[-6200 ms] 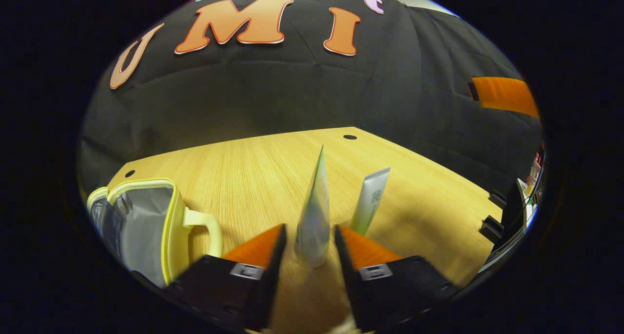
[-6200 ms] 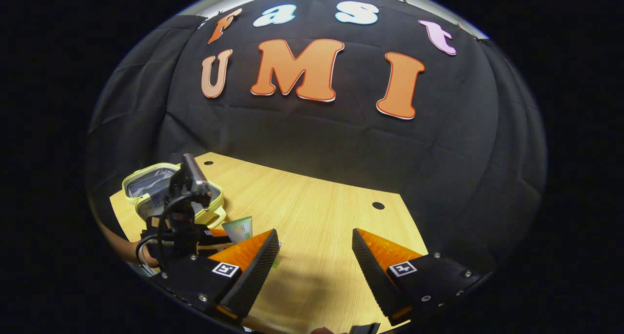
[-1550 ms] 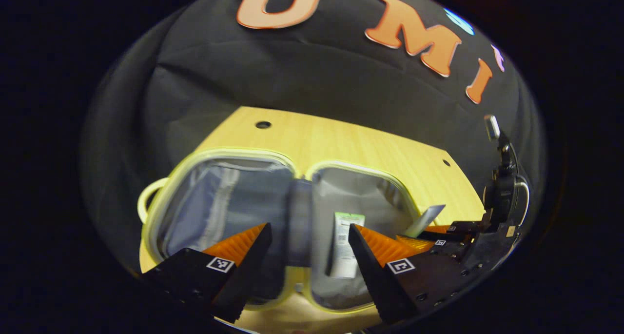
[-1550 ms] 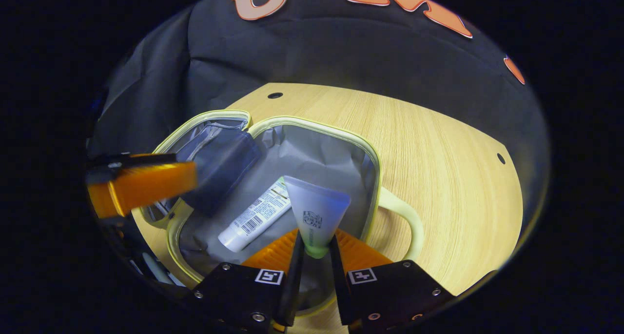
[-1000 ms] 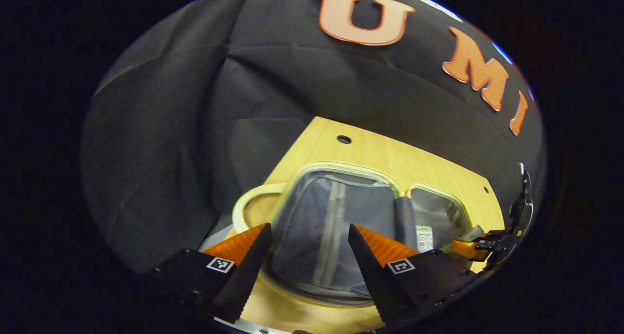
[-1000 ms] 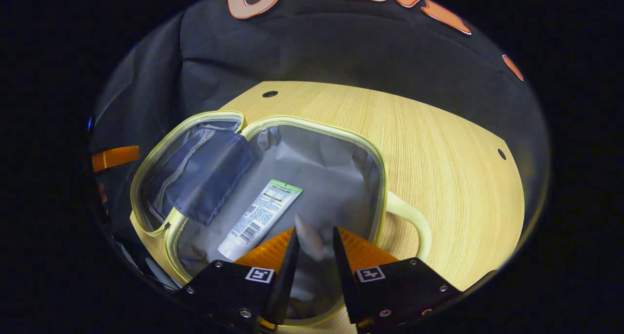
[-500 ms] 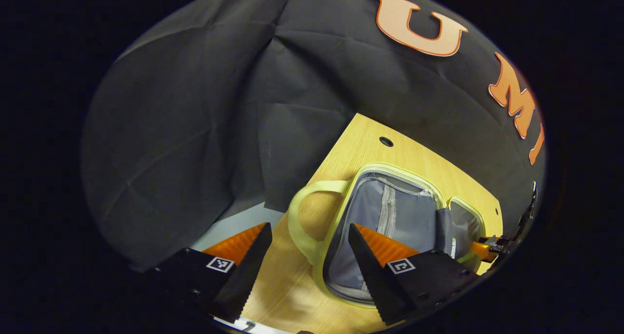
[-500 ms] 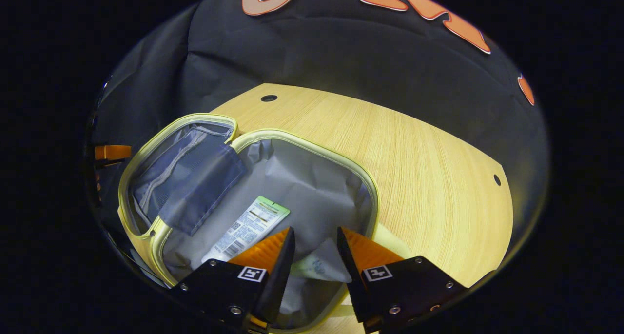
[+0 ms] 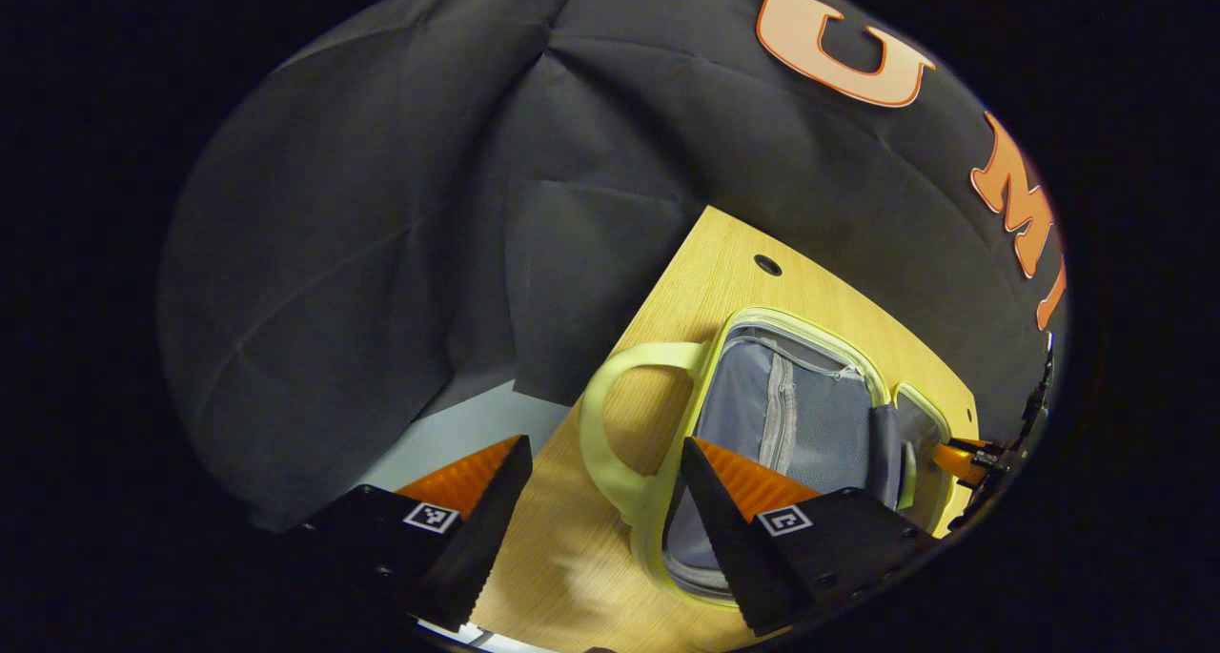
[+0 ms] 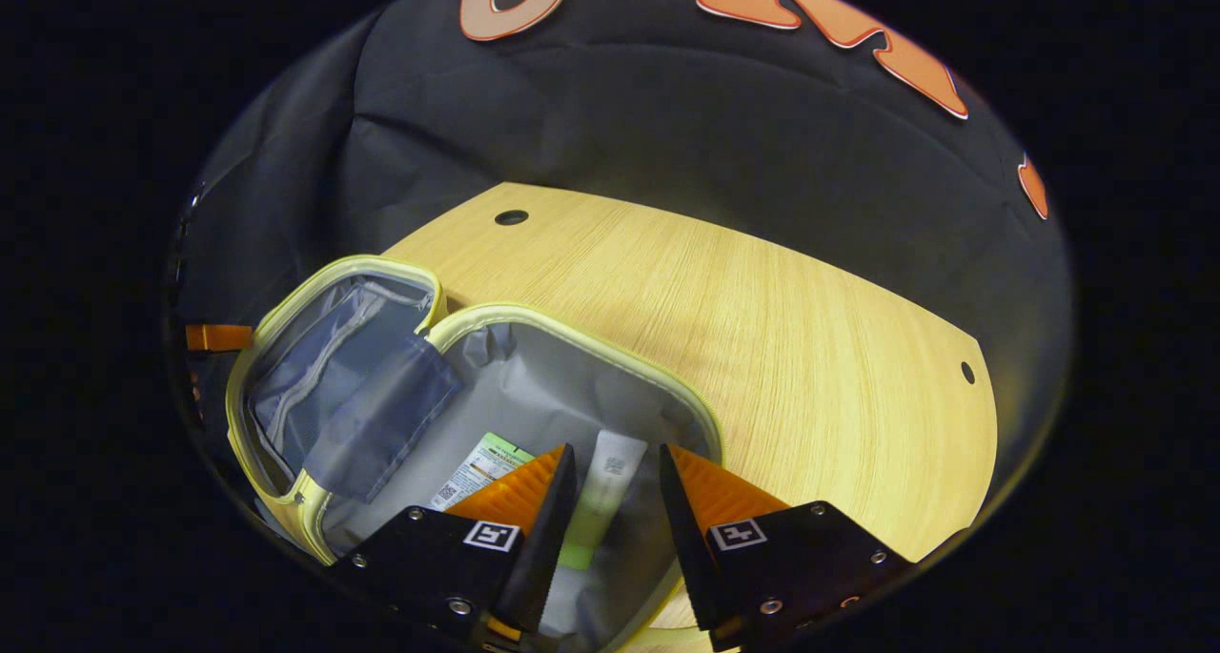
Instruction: First open the suitcase, pack the skin care products into it, and then close the suitcase.
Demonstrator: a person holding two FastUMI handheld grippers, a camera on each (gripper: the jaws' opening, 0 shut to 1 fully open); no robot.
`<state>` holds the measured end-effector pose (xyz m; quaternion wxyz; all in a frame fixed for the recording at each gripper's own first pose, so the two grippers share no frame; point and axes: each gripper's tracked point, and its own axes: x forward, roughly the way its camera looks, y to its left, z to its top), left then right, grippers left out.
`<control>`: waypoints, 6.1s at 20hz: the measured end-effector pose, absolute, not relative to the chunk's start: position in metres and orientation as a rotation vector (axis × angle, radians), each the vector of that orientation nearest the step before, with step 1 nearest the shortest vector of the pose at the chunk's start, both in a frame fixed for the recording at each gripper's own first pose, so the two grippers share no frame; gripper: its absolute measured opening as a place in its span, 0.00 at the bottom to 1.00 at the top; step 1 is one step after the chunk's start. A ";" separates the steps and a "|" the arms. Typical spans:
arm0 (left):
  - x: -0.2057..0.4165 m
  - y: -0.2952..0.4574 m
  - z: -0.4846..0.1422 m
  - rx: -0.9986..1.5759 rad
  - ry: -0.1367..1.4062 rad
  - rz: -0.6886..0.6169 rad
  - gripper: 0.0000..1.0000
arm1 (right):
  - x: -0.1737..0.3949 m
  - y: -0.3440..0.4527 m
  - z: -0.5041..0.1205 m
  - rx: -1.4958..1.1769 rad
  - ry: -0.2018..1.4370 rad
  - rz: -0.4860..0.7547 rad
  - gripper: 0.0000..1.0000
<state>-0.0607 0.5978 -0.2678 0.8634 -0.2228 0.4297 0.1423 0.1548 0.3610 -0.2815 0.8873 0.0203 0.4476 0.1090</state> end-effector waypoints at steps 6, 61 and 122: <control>-0.029 0.602 -0.269 -0.707 0.832 0.261 0.97 | 0.152 0.330 -0.238 0.021 0.826 0.185 0.61; -0.002 0.123 -0.046 -0.361 0.611 -0.308 0.07 | 0.074 0.131 -0.125 0.012 0.374 0.231 0.96; 0.021 0.049 0.067 -0.039 0.033 -0.143 0.96 | 0.049 0.081 -0.043 -0.017 0.093 0.084 0.95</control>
